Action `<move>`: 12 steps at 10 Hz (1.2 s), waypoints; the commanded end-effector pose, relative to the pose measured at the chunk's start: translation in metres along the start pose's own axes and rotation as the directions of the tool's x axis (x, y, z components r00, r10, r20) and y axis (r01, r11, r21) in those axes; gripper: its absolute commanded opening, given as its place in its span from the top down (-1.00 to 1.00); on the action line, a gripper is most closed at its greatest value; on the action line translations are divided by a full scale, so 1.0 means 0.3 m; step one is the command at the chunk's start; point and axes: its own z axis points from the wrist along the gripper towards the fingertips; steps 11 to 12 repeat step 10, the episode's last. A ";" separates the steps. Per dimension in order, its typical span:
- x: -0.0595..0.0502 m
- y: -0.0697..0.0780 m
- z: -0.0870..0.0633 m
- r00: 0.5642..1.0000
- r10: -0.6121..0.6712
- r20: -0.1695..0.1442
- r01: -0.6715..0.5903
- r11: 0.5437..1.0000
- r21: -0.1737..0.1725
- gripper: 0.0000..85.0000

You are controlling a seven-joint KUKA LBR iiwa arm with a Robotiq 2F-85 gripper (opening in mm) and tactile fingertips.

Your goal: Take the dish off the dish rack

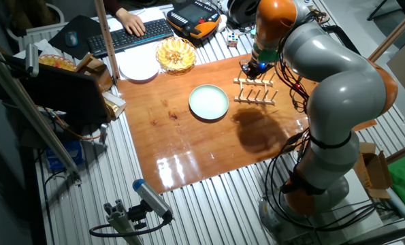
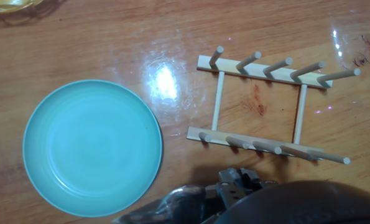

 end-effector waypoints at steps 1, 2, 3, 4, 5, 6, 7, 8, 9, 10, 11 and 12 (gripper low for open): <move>0.001 0.001 0.000 1.000 -0.002 0.000 0.002 1.000 0.002 0.98; 0.000 0.001 0.000 1.000 -0.004 0.000 0.004 1.000 0.003 0.98; 0.000 0.001 0.000 1.000 -0.005 0.001 0.005 1.000 0.005 0.98; -0.001 0.001 0.001 1.000 -0.005 0.001 0.005 1.000 0.008 0.98; -0.003 0.000 0.002 1.000 -0.007 0.000 0.007 1.000 0.008 0.98; -0.005 0.000 0.003 1.000 -0.008 -0.002 0.008 1.000 0.007 0.98; -0.006 0.000 0.003 1.000 -0.008 -0.002 0.008 1.000 0.007 0.98; -0.004 -0.001 0.000 1.000 -0.008 -0.002 0.008 1.000 0.007 0.98; -0.004 0.001 -0.002 1.000 -0.008 -0.004 0.008 1.000 0.007 0.98; -0.004 0.004 -0.003 1.000 -0.007 -0.004 0.007 1.000 0.007 0.98; -0.004 0.004 -0.003 1.000 -0.007 -0.004 0.007 1.000 0.007 0.98; -0.004 0.004 -0.003 1.000 -0.007 -0.004 0.007 1.000 0.007 0.98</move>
